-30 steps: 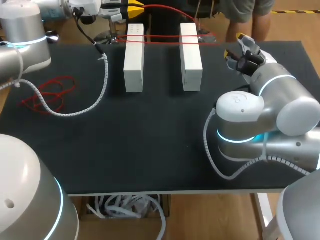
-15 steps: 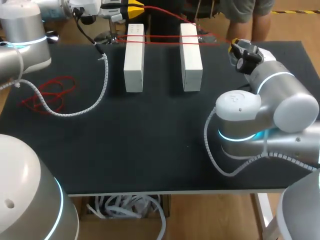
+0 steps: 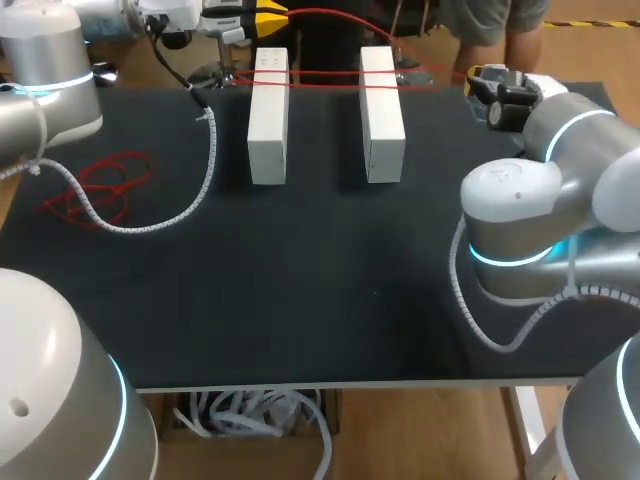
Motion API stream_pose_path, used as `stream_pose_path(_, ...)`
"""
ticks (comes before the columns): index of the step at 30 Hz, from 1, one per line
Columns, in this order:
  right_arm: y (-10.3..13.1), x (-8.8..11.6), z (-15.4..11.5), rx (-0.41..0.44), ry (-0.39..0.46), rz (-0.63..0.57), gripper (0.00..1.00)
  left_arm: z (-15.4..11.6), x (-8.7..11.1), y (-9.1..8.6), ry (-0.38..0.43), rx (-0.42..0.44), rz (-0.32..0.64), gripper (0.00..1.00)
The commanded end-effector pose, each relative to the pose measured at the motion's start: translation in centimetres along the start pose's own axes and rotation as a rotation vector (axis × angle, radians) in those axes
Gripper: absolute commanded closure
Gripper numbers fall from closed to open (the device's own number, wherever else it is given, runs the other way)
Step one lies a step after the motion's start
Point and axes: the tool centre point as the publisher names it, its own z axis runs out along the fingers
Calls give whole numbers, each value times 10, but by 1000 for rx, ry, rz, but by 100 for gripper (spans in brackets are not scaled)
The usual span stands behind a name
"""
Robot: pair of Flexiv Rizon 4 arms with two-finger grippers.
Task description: Grab the tape and strap the tape.
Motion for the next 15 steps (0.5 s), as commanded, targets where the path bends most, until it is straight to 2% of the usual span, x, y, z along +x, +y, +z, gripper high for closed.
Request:
stream_pose_path(1, 5, 5, -3, 20, -74, -3, 100, 0, 1, 0, -1, 0, 1, 100)
stream_pose_path(11, 5, 5, -3, 20, -74, -3, 100, 0, 1, 0, -1, 0, 1, 100)
stream_pose_path(12, 5, 5, -3, 20, -74, -3, 100, -1, 0, 6, -15, -62, -115, 100)
stream_pose_path(13, 5, 5, -3, 20, -74, -3, 100, 0, -2, 12, 7, -158, -207, 100)
stream_pose_path(15, 5, 5, -3, 20, -74, -3, 100, 3, -4, 18, 45, -311, -328, 100)
